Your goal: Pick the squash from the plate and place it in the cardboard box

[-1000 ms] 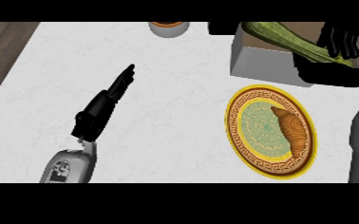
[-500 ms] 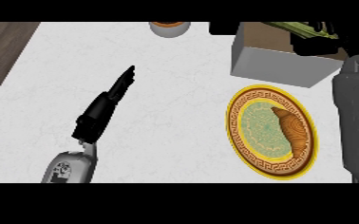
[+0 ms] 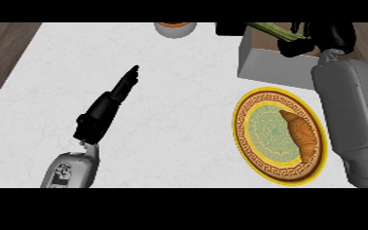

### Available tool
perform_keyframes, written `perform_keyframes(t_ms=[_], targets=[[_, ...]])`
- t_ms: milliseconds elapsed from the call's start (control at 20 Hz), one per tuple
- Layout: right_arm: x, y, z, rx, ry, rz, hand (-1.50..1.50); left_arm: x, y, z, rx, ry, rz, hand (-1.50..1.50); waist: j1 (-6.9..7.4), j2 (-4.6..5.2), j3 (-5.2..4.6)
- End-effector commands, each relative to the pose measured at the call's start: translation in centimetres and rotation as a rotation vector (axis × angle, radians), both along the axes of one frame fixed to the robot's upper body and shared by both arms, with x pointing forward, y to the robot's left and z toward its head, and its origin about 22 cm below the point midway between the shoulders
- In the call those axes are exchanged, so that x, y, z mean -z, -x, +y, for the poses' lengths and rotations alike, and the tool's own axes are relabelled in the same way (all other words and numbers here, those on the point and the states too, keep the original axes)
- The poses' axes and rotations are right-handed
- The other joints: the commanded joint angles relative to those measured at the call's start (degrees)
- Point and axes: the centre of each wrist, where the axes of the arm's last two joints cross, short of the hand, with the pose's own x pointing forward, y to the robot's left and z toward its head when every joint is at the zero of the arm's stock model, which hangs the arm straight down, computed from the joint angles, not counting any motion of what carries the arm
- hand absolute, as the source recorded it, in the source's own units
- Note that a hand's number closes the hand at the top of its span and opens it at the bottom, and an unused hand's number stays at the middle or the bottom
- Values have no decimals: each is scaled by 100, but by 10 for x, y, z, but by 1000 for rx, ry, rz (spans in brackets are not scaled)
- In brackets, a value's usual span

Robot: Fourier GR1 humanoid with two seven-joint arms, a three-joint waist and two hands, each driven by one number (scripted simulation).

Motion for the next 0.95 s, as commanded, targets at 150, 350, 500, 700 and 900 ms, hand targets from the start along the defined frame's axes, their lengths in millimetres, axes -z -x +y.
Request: perform_keyframes(t_ms=[150, 350, 500, 700, 900], targets=[[34, -16, -23, 19, -198, 138, -150, 2, 5, -2, -8, 0, 0, 0, 8, 1, 1], [60, -13, -18, -30, -277, 53, -150, 10, -5, 4, -16, 0, 12, 0, -29, 1, 0], [48, -11, -42, -9, -447, -104, -150, -13, -2, 7, -7, -13, -4, 0, -16, -14, 9], [38, -8, -70, 17, -649, -261, -150, -2, 5, 5, -7, 1, -16, 0, -13, -8, 11], [31, 1, -102, 0, -803, -310, -150, -4, 12, -7, -8, 1, -13, 0, -66, -33, 5]])
